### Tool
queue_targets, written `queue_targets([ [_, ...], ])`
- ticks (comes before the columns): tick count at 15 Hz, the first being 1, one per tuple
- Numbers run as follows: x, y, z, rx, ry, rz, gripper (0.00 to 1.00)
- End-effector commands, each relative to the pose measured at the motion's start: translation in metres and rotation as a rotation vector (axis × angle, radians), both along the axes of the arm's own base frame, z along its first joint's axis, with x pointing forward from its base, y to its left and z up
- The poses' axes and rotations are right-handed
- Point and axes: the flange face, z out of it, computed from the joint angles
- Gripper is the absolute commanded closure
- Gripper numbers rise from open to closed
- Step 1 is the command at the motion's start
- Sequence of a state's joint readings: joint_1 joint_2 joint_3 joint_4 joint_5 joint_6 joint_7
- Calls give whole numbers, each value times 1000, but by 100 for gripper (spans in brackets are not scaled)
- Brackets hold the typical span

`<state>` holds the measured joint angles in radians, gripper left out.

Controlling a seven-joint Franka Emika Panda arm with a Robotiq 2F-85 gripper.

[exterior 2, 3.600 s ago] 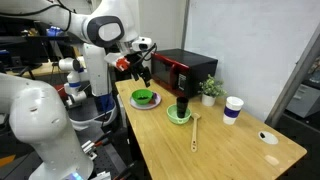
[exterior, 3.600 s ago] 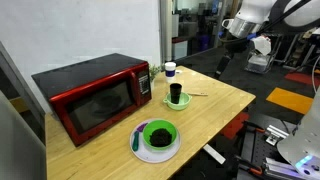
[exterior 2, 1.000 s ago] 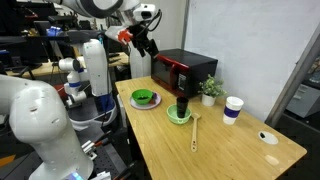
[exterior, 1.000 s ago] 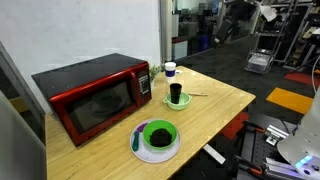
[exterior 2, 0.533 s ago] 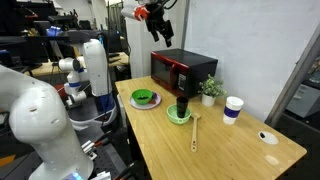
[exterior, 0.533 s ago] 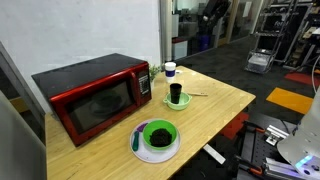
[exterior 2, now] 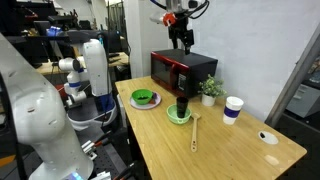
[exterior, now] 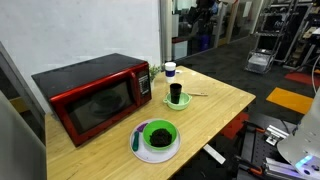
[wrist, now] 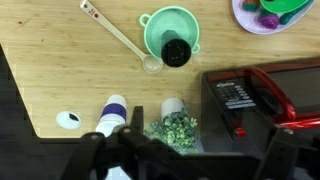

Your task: Remove the black cup from the light green pot, use the ladle to scoop out some of the contents in the green bowl into the pot

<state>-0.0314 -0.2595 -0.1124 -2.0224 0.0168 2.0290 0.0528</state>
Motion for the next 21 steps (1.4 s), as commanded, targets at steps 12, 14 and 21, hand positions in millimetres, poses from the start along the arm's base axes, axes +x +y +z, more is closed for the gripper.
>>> queue_targets([
  [12, 84, -19, -144, -50, 148, 43, 0],
  [14, 86, -23, -161, -50, 170, 38, 0],
  [21, 88, -35, -202, -74, 217, 29, 0],
])
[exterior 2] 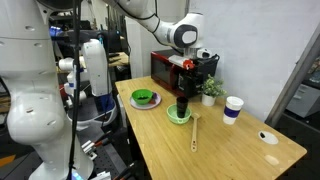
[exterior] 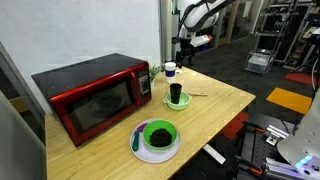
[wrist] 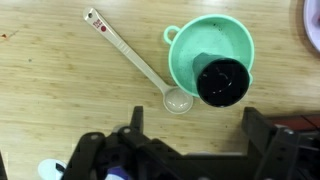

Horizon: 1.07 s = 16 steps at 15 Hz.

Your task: Remove the black cup from the light green pot, use the ladle to scoop out some of the contents in the green bowl into the pot

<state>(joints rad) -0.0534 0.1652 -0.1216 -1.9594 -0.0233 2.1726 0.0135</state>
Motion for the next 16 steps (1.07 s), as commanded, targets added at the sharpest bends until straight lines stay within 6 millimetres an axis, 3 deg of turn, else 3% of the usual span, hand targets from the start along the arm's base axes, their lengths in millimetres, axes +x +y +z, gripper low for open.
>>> queue_targets([
  [1, -4, -7, -13, -24, -27, 0, 0],
  [9, -1, -10, -6, -10, -43, -4, 0],
  [16, 25, -19, -38, 3, 12, 1, 0],
])
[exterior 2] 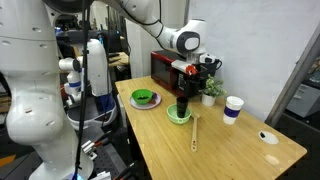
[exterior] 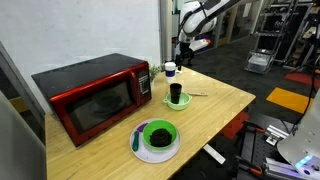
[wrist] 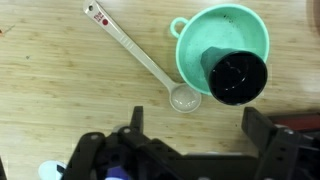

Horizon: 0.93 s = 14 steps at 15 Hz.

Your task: Remove the black cup from the light green pot, use the ladle to scoop out some of the contents in the green bowl into the pot

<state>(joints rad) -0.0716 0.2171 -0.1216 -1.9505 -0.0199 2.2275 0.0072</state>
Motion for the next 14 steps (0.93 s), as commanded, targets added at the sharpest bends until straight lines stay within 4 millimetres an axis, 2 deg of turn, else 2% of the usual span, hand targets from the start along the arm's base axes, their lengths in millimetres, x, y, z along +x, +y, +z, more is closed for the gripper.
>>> queue_targets([
  [1, 19, -6, -23, 3, 36, 13, 0],
  [9, 42, 0, -77, -14, 139, 32, 0],
  [14, 45, 6, -100, -27, 208, 46, 0],
])
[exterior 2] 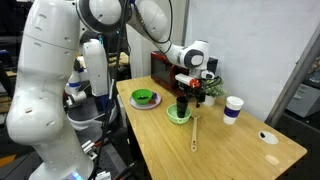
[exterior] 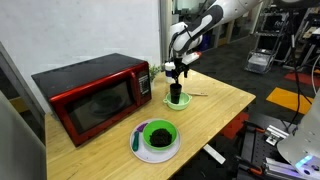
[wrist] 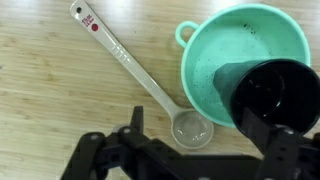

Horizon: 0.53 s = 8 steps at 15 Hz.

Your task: Remove the black cup from the light green pot, use the ladle to scoop out some of the contents in the green bowl into the pot

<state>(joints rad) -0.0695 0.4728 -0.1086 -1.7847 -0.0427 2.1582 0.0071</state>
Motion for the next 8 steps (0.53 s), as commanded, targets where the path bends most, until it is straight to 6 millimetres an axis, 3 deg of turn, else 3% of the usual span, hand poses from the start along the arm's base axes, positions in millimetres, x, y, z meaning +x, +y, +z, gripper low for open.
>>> queue_targets([
  [1, 7, 4, -12, -17, 55, 21, 0],
  [8, 7, 15, -29, -42, 98, 67, 0],
])
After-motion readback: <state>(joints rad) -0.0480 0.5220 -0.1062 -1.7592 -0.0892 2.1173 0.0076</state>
